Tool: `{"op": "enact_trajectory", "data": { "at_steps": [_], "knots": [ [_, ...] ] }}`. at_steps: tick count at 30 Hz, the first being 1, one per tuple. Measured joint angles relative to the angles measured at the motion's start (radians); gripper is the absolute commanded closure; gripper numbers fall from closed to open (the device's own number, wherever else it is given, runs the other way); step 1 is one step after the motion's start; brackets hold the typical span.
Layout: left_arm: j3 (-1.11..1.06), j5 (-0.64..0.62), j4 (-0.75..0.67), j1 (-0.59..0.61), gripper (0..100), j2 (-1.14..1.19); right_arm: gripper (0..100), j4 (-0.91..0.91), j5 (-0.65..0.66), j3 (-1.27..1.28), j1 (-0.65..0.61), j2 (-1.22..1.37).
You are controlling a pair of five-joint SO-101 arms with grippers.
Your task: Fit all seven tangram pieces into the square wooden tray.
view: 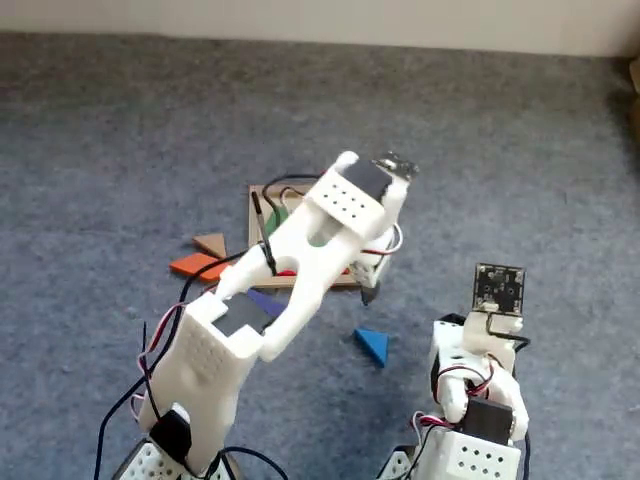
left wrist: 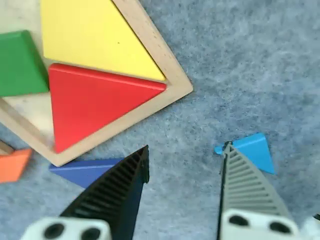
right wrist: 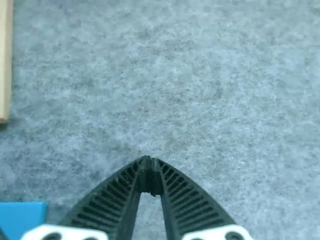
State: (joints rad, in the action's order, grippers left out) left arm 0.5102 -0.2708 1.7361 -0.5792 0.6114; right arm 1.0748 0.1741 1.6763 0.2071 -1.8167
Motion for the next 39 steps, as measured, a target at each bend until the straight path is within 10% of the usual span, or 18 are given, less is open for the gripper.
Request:
{"op": "enact_trajectory", "data": {
  "at_steps": [22,39],
  "knots": [
    [-0.434,0.084,-0.005,0.411,82,-0.801,96.8,0.184,0.201,-0.012,-0.163,0.000],
    [-1.195,0.180,-0.396,0.827,82,-1.247,90.3,0.264,0.279,-0.170,-0.316,-0.009]
  ]
}}
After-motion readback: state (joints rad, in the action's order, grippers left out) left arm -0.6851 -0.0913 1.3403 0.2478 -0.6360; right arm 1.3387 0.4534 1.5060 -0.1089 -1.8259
